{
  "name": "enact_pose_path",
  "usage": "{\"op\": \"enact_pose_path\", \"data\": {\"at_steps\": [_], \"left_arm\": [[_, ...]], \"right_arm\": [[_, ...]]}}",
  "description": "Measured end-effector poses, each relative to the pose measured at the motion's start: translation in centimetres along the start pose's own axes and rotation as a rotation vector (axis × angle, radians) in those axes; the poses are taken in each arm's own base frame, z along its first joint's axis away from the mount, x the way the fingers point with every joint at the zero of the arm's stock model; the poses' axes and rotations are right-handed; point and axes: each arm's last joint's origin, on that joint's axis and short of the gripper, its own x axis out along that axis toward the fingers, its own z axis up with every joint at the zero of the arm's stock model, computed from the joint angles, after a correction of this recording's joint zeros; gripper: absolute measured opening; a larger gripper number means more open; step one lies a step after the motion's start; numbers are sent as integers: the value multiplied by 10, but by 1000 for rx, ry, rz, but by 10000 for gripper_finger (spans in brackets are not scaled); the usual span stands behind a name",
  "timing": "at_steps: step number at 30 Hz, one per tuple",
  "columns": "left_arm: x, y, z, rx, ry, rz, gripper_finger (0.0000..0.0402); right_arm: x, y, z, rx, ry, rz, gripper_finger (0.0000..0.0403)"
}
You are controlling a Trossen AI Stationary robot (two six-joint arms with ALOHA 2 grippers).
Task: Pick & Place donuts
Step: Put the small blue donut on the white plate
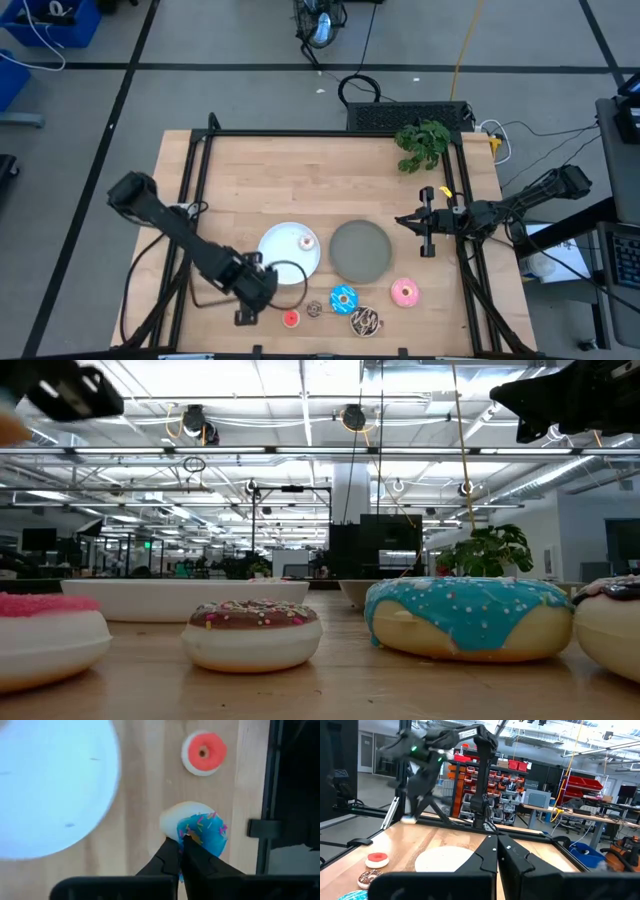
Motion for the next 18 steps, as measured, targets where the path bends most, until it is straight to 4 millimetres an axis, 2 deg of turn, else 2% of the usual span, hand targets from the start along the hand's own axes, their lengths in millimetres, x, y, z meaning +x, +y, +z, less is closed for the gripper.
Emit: {"op": "enact_pose_path", "data": {"at_steps": [5, 9, 13, 18], "left_arm": [[-41, 22, -5, -57, -62, 23, 24], [-65, 43, -6, -93, -108, 71, 25], [-76, 65, -2, -116, -127, 112, 11], [-80, 82, 4, -115, -124, 115, 11]], "right_arm": [[0, 0, 0, 0, 0, 0, 0], [0, 0, 0, 0, -1, 0, 0], [0, 0, 0, 0, 0, 0, 0], [0, 0, 0, -1, 0, 0, 0]]}}
